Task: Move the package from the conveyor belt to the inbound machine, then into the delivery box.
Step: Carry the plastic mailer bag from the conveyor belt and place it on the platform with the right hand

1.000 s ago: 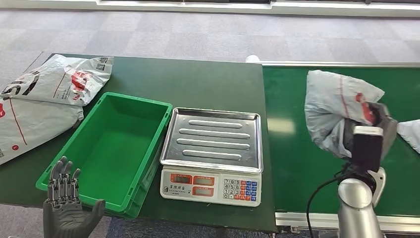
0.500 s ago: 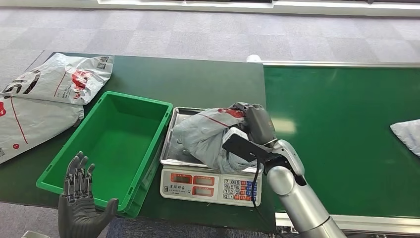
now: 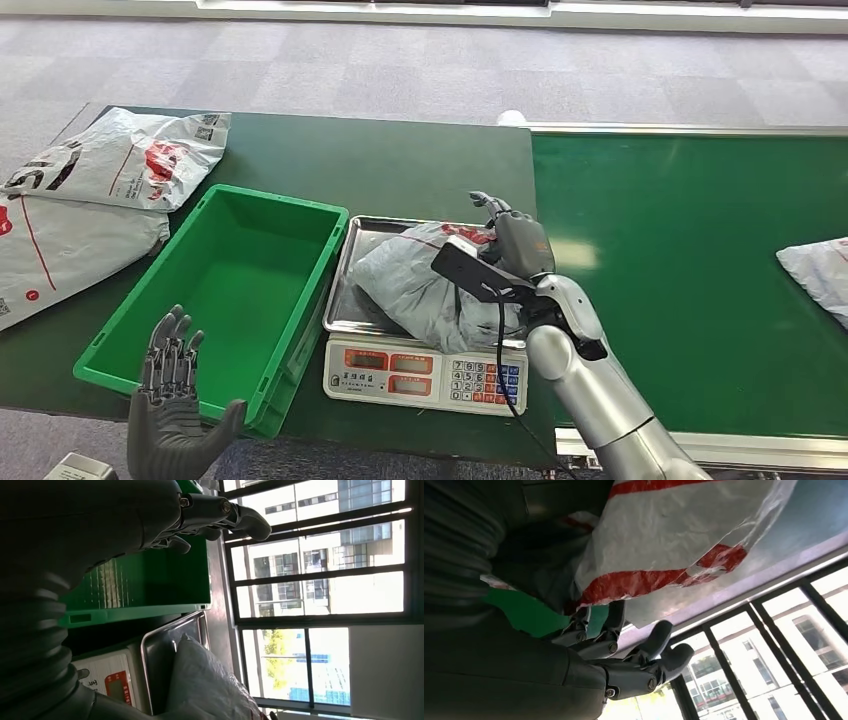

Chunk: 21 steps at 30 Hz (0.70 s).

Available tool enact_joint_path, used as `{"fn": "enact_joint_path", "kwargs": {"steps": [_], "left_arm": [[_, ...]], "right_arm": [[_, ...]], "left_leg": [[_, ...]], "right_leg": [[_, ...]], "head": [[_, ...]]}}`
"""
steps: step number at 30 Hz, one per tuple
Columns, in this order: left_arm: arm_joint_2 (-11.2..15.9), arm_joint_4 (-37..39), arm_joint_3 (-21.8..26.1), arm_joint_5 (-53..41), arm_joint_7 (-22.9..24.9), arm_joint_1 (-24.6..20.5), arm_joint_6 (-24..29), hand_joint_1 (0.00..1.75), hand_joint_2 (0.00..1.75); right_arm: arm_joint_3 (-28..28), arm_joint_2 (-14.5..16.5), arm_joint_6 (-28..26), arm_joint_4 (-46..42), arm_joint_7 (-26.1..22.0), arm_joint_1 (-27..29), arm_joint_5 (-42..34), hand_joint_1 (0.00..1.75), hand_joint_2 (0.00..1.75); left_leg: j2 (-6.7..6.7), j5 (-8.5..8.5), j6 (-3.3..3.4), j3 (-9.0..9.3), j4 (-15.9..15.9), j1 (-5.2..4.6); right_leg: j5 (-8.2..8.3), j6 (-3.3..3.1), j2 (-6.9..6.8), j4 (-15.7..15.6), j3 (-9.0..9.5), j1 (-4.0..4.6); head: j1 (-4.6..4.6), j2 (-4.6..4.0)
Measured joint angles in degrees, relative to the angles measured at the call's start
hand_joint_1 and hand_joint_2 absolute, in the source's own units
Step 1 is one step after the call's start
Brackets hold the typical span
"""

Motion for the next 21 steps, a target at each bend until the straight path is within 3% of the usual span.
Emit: {"fn": "enact_joint_path", "kwargs": {"steps": [6, 10, 16, 21], "left_arm": [[0.0, 0.3, -0.1, -3.7, 3.1, -0.6, -0.5, 0.00, 1.75], [0.4, 1.1, -1.6, -10.9, 8.4, -2.3, -0.5, 0.00, 1.75], [1.1, 2.1, -6.6, -20.5, 14.2, -6.0, 0.8, 0.00, 1.75], [1.4, 4.3, -14.0, -30.9, 19.3, -13.1, 2.8, 0.00, 1.75]], "right_arm": [[-2.2, 0.4, -0.3, 2.9, -0.2, 0.7, 0.0, 0.00, 0.00], [-4.3, 0.7, -1.4, 0.8, -0.3, 3.8, -2.9, 0.00, 0.00], [-7.2, 1.4, -2.7, -5.6, -1.5, 9.3, -7.5, 0.00, 0.00], [-10.6, 1.5, -3.6, -13.4, -5.7, 15.7, -15.2, 0.00, 0.00]], "left_leg": [[0.00, 0.01, -0.02, 0.02, 0.0, 0.00], [-0.03, 0.01, -0.02, 0.00, 0.0, 0.01], [-0.03, 0.01, -0.02, -0.01, 0.0, 0.01], [-0.15, 0.02, -0.01, -0.02, 0.0, 0.00]], "right_leg": [[0.02, -0.03, 0.01, 0.0, -0.03, 0.03], [0.01, -0.03, -0.03, 0.0, -0.03, 0.03], [0.02, -0.03, -0.03, 0.0, -0.09, 0.00], [0.02, -0.02, -0.17, 0.0, -0.09, -0.03]], "head": [[0.00, 0.00], [0.00, 0.00], [0.00, 0.00], [0.00, 0.00]]}}
